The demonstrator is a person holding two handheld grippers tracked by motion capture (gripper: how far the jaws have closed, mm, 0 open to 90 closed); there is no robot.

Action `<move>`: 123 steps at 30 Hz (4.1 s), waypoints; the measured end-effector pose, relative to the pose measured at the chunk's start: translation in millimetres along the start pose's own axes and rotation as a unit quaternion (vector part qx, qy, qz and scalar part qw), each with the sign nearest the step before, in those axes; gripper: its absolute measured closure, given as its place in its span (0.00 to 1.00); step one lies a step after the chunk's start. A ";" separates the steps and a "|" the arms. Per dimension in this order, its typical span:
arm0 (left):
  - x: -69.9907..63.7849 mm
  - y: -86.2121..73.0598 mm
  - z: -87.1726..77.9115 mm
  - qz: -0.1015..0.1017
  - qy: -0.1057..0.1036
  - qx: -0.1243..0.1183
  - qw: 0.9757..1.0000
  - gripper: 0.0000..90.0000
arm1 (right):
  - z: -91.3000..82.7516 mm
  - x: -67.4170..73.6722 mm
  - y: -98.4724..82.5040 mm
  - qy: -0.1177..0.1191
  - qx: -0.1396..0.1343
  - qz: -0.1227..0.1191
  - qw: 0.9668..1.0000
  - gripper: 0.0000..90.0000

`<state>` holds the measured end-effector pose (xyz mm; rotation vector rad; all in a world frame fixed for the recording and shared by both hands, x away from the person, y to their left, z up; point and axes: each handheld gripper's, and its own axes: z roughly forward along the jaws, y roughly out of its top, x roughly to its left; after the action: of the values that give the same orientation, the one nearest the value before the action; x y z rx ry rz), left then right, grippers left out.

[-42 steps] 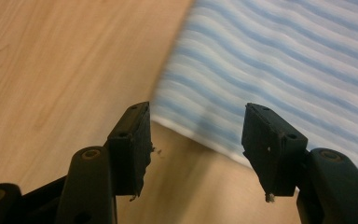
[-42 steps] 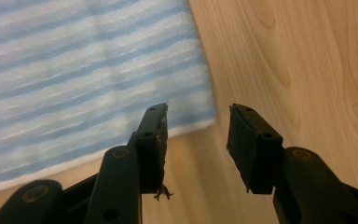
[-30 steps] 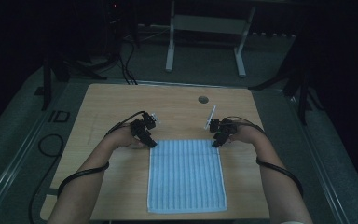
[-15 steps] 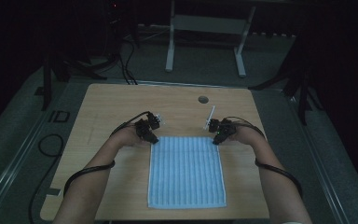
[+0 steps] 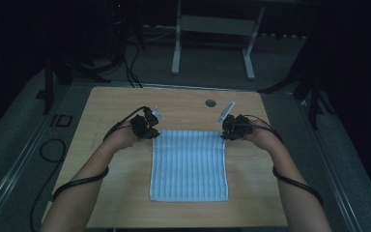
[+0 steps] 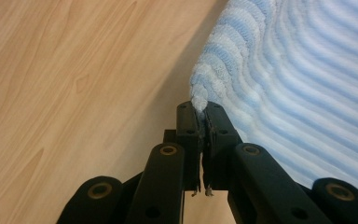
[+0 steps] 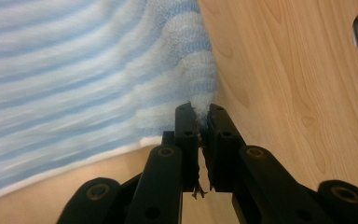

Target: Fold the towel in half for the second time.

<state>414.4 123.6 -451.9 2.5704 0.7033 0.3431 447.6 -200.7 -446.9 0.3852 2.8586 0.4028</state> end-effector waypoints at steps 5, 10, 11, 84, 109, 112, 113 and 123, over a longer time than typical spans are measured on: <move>-26.5 -12.5 -25.8 0.033 -0.005 -0.020 0.999 0.96 | -21.3 33.2 -9.3 -0.020 -0.021 -0.029 0.999 0.93; -58.1 -26.6 -38.3 0.063 -0.011 -0.020 0.998 0.96 | -30.6 70.5 -21.3 -0.026 -0.022 -0.061 0.998 0.93; -62.8 -28.9 -41.1 0.067 -0.016 -0.021 0.997 0.96 | -32.8 77.2 -23.2 -0.025 -0.024 -0.061 0.998 0.93; -46.6 -43.7 42.8 -0.004 -0.057 0.013 0.998 0.54 | 53.0 70.6 -18.2 0.052 -0.052 0.067 0.995 0.85; -48.8 -66.4 33.0 -0.091 -0.018 -0.079 0.993 0.10 | 35.5 77.8 -25.0 -0.015 -0.199 0.131 0.971 0.12; -46.6 -75.2 28.3 -0.101 -0.007 -0.095 0.990 0.10 | 34.1 76.6 -33.4 -0.017 -0.216 0.142 0.966 0.14; -46.3 -77.8 27.0 -0.103 -0.003 -0.098 0.990 0.10 | 34.0 76.5 -37.3 -0.018 -0.220 0.143 0.965 0.14; -50.8 -117.8 12.2 -0.131 0.032 -0.114 0.984 0.10 | 31.2 79.8 -79.3 -0.051 -0.245 0.183 0.951 0.13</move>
<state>326.6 182.8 -525.4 2.2269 0.9548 0.3962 362.8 -243.9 -514.6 0.8053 2.4599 1.0925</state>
